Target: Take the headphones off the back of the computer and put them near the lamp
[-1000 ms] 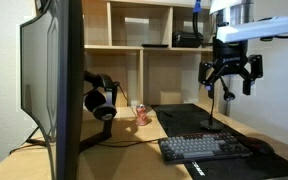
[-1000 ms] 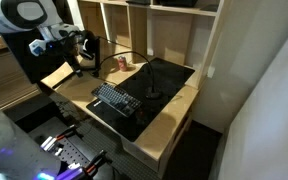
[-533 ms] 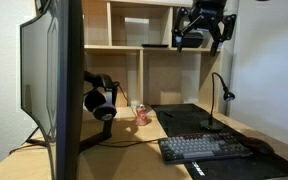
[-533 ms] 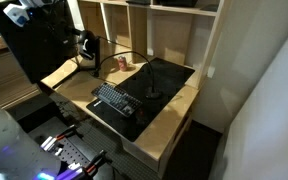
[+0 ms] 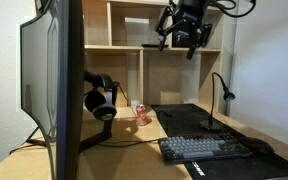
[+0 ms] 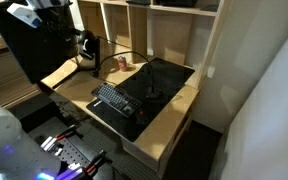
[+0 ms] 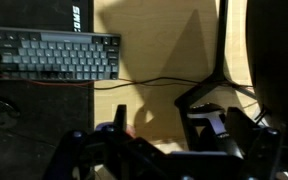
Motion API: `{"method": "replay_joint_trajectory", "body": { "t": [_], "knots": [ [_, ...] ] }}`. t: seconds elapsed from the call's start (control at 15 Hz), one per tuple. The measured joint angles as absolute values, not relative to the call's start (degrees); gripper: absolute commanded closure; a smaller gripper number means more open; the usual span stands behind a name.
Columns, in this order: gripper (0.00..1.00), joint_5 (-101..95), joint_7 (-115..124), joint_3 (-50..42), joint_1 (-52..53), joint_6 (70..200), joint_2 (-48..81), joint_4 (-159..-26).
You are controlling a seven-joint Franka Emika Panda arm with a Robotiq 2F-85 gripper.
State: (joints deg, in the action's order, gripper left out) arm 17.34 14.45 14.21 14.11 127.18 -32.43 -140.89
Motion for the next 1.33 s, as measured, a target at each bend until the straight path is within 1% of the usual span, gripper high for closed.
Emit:
{"method": "replay_joint_trajectory", "body": {
  "t": [0.33,0.73,0.87,1.13,1.33],
  "knots": [
    [0.0,18.38,5.18,12.06,16.03,126.51,-17.97,-126.58],
    [0.0,17.32,4.11,12.89,16.28,125.4,-14.73,-124.7],
    [0.0,16.63,0.67,14.32,16.96,126.64,-10.89,-122.91],
    [0.0,7.39,-0.86,17.3,18.04,131.85,1.32,-113.68],
    [0.0,0.73,1.93,17.59,18.61,132.96,9.05,-106.01]
  ]
}}
